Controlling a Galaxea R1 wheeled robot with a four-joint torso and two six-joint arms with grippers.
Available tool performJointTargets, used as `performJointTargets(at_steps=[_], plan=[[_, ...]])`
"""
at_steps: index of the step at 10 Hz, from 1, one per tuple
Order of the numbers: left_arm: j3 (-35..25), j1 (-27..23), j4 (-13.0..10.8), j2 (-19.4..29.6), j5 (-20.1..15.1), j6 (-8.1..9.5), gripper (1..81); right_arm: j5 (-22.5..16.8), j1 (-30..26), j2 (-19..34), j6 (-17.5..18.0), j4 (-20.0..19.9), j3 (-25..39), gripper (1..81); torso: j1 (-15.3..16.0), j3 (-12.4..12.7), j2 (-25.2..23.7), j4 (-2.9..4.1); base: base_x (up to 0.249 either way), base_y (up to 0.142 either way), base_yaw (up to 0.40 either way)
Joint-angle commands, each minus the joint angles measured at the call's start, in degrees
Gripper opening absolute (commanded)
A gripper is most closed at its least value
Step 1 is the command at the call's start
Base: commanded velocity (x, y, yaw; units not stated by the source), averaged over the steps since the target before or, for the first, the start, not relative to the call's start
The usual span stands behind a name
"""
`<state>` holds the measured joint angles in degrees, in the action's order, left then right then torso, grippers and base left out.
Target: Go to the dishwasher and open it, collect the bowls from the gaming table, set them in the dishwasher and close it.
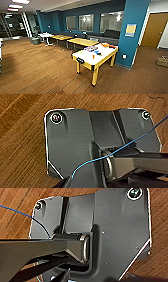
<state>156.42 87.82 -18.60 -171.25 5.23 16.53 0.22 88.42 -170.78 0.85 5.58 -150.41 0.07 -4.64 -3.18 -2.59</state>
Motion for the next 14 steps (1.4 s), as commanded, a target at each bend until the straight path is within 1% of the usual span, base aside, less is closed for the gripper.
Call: performJointTargets(at_steps=[1,12,14], plan=[[0.0,-2.5,0.2,0.4,-2.6,-0.18,81.1,-3.1,-2.6,0.1,-0.2,0.6,0.2,81.1,0.0,0.0,0.0,0.0,0.093,0.061,0.0],[0.0,-2.5,0.1,0.4,-2.6,-0.18,81.1,-3.1,-2.6,0.1,-0.2,0.8,0.2,81.1,0.0,0.0,0.0,0.0,0.108,0.07,0.0],[0.0,-2.5,0.0,0.4,-2.6,-0.18,81.1,-3.1,-2.7,0.0,-0.2,0.9,0.2,81.1,0.0,0.0,0.0,0.0,0.132,0.0,0.0]])
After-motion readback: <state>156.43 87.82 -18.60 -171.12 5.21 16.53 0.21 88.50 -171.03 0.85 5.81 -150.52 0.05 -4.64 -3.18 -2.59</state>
